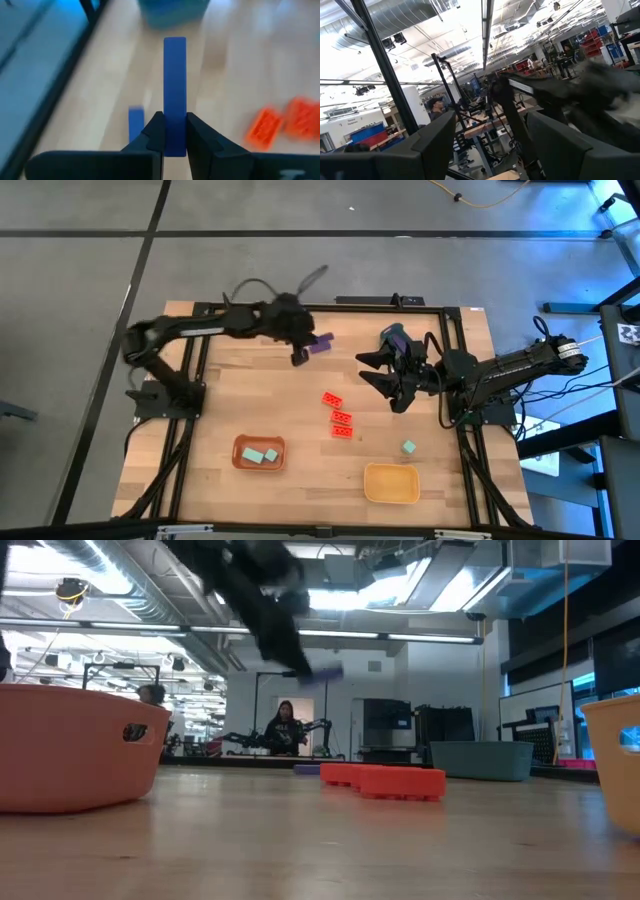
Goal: Sort & place blocks by color
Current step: Put the bottom violet block into the gray bin
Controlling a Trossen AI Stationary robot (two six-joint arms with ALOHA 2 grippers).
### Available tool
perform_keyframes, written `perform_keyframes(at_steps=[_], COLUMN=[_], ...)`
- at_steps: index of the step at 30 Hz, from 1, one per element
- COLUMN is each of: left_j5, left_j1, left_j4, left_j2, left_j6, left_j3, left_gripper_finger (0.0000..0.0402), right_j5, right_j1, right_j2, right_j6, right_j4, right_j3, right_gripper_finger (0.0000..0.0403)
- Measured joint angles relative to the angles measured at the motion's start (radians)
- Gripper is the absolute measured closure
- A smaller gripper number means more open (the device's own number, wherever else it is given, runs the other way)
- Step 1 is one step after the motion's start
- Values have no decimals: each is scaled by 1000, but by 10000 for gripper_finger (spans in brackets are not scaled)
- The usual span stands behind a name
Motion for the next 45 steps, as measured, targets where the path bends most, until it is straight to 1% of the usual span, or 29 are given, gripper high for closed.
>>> perform_keyframes(at_steps=[4,8,12,14,16,19,24,29,34,39,42,45], left_j5=[-22,-64,-124,-165,-217,-283,-341,-347,-348,-349,-349,-349], left_j1=[-48,-133,-242,-299,-356,-426,-486,-507,-521,-522,-522,-522], left_j4=[162,435,676,769,844,893,931,942,984,994,994,995], left_j2=[-204,-396,-517,-550,-560,-559,-530,-499,-460,-437,-437,-437], left_j6=[-107,-239,-364,-389,-392,-390,-389,-390,-391,-391,-391,-389], left_j3=[-138,-341,-529,-595,-636,-650,-642,-641,-641,-640,-640,-640], left_gripper_finger=[363,363,363,363,363,363,363,363,363,363,363,363], right_j5=[2,36,35,35,35,24,-89,-142,-191,-195,-196,-196], right_j1=[0,-1,-17,-34,-53,-80,-113,-133,-155,-158,-158,-158], right_j2=[0,0,19,46,80,139,248,341,403,429,429,428], right_j6=[-2,-18,-21,-2,-1,-1,-8,-29,-26,-22,-19,-2], right_j4=[-19,-88,-171,-180,-181,-173,-167,-165,-174,-200,-194,-195], right_j3=[0,0,0,0,0,0,56,160,238,274,275,275], right_gripper_finger=[153,153,153,153,153,153,153,153,153,155,170,204])
